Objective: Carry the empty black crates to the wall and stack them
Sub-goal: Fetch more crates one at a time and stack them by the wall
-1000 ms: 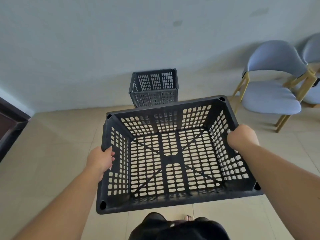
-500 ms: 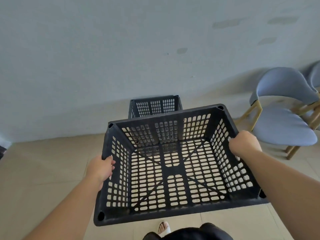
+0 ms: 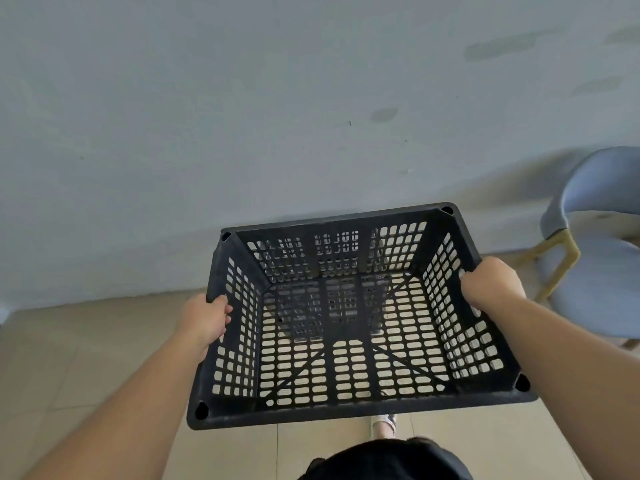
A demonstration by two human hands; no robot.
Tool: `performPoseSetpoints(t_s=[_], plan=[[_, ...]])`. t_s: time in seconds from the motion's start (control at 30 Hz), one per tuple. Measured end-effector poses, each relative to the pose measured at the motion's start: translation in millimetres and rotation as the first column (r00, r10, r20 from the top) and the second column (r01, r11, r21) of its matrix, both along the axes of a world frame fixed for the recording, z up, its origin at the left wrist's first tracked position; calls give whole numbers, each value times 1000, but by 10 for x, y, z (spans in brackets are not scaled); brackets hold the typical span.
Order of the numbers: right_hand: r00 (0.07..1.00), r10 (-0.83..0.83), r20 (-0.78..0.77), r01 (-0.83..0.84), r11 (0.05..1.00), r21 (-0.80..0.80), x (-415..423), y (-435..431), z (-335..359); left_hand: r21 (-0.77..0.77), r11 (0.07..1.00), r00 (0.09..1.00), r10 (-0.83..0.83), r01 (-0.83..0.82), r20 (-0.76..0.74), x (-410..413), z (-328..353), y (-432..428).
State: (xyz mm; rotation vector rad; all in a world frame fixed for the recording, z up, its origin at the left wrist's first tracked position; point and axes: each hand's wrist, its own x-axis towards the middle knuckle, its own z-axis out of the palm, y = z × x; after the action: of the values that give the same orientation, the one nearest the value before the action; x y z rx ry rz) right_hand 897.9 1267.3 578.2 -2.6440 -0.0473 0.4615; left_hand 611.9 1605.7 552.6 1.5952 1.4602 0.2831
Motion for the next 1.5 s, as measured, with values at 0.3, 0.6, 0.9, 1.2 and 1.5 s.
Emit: performPoseSetpoints(t_s=[0.3,0.6,0.9,1.2,1.5], plan=[[997,77,-29,-79,995,-53,1072,893,-102,-9,999,999,45,-45,-27,860,-155,693],[998,18,-64,-25,994,-106,1627,1845,-345,-95,994,997,50,-56,-61,1561,-570,1744],[994,-55,-98,42,991,-124,1987,2589,-647,-163,987,995,-25,8,-99,2045,-899,2635],[985,-105,-140,85,986,-143,2417,2972,-933,-223,974,990,-62,32,-127,2515,-1208,3037],[976,-99,-194,66,984,-168,2750,3196,-1127,-185,981,983,-85,55,-160,2834,-1385,3191]])
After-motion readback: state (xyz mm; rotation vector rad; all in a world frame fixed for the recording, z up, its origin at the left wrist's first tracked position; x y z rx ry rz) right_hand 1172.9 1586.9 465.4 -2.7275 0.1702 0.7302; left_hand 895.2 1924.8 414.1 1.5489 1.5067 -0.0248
